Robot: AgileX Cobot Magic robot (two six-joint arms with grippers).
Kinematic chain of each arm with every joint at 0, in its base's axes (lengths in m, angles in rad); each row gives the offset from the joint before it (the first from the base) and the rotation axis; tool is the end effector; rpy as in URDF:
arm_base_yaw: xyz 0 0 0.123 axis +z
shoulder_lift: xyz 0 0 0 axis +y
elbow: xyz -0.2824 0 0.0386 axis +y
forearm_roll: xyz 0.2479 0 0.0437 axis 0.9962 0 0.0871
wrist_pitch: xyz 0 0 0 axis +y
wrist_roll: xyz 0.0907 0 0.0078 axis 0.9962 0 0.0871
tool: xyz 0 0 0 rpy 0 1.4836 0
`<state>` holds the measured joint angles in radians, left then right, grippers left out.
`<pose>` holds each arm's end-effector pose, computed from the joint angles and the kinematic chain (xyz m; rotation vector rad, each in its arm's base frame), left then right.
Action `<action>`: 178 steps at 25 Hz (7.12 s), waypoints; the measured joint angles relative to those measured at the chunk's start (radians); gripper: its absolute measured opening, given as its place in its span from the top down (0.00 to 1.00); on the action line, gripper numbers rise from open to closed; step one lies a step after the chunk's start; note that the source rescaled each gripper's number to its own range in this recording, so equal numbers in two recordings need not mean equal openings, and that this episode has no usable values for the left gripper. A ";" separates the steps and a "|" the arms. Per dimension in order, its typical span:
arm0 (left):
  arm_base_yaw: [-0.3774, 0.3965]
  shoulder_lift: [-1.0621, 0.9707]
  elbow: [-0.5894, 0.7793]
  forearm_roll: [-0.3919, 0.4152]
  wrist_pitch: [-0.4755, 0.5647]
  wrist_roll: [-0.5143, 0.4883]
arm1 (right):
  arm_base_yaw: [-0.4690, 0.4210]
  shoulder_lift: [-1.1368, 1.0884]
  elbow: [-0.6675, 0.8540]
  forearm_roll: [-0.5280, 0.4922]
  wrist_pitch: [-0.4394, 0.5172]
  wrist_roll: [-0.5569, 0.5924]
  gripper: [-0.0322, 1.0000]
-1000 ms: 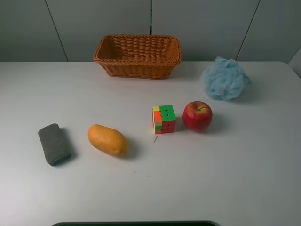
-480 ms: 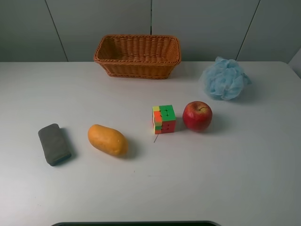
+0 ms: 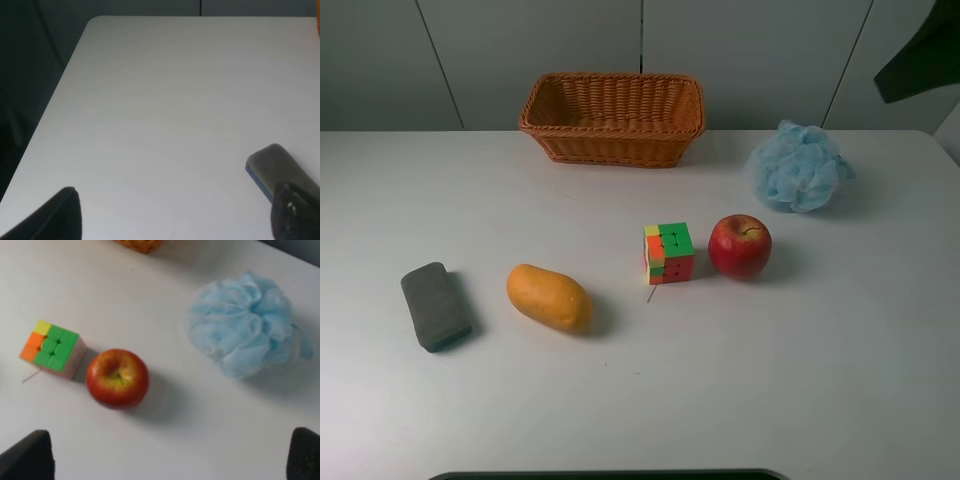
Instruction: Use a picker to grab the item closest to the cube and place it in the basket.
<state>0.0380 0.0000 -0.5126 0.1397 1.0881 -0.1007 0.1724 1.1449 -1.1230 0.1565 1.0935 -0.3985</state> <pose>-0.0083 0.0109 0.2791 -0.1521 2.0479 0.1286 0.2088 0.0492 0.3573 -0.6861 2.4906 0.1234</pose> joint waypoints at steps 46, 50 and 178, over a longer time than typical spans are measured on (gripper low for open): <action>0.000 0.000 0.000 0.000 0.000 0.002 | 0.314 0.765 -0.006 -0.221 -0.297 -0.214 0.00; 0.000 0.000 0.000 0.000 0.000 0.002 | 0.314 0.792 -0.006 -0.221 -0.301 -0.214 0.00; 0.000 0.000 0.000 0.000 0.000 0.002 | -0.280 -1.086 0.437 -0.146 0.022 0.223 0.00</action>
<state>0.0380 0.0000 -0.5126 0.1397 1.0881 -0.0986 -0.1075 0.0593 -0.6856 0.0101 1.1160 -0.1753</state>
